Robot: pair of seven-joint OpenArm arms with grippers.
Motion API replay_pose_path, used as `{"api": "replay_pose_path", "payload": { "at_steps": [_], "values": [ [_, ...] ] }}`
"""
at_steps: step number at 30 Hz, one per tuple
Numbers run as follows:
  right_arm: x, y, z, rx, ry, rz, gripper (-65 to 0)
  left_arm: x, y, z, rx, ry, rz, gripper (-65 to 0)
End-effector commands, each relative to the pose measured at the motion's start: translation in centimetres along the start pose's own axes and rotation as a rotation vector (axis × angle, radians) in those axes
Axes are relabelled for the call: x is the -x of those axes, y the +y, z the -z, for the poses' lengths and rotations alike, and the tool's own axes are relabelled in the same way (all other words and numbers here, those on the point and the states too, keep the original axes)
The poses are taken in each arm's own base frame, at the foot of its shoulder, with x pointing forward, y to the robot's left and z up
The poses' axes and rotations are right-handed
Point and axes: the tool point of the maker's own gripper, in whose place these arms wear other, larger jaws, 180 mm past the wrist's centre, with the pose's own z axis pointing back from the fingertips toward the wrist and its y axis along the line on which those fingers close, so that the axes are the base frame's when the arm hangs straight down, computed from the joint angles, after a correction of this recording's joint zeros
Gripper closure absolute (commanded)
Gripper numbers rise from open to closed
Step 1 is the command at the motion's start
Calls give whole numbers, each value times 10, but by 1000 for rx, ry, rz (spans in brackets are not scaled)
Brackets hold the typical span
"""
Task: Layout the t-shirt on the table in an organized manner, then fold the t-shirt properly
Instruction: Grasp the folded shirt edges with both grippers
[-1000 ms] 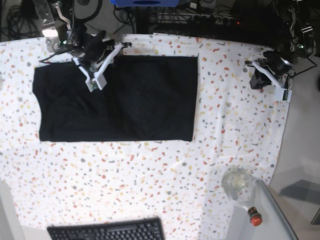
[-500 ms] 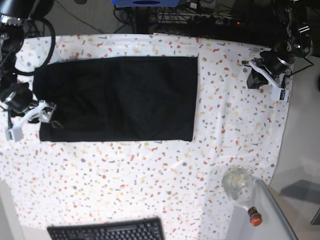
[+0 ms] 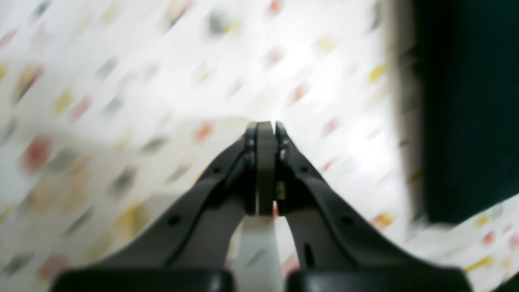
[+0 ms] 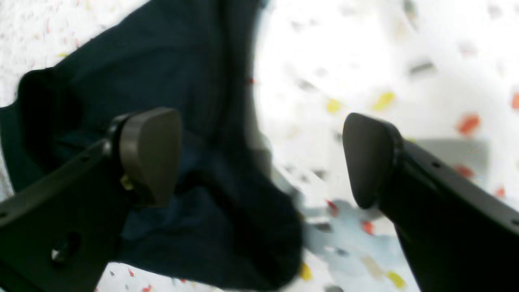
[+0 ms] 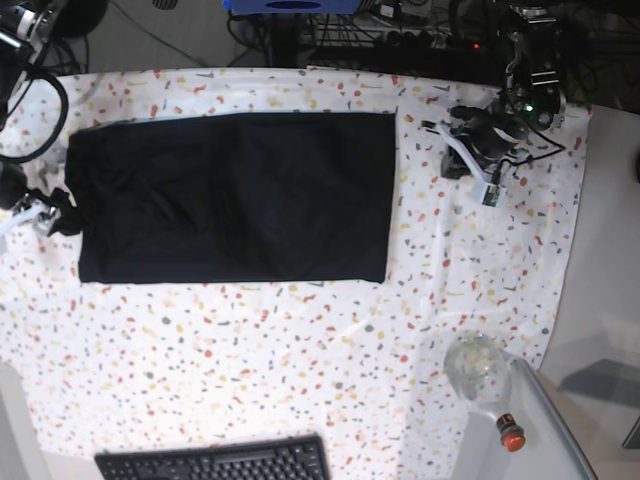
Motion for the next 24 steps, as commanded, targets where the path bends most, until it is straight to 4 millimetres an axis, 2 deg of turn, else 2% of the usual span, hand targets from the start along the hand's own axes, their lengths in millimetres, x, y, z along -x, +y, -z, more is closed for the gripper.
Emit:
{"api": "replay_pose_path", "payload": {
  "at_steps": [1, 3, 6, 9, 11, 16, 18, 24],
  "values": [
    [-16, 5, -6, -30, -42, -49, -584, -1, -10, 2, 30, -20, 6, 0],
    [0, 17, -1, -80, 20, -130, -584, 6, -24, 10, 69, -17, 8, 0],
    [24, 27, 9, -102, 86, -152, -584, 9, -35, 20, 103, -7, 6, 0],
    [44, 40, 17, -132, 117, -141, -584, 12, -36, 25, 111, 4, -3, 0],
    [50, 47, 22, -149, 121, -130, -584, 11, -36, 26, 111, 2, -4, 0],
    [52, 53, 25, -163, 120, -123, -572, 8, -47, 29, 125, -9, -16, 0],
    [51, 60, 29, -177, 115, -122, -530, 4, -48, 30, 127, -15, -15, 0],
    [42, 63, 30, -179, 99, -127, -377, -3, -58, 35, 143, -32, -27, 0]
  ]
}}
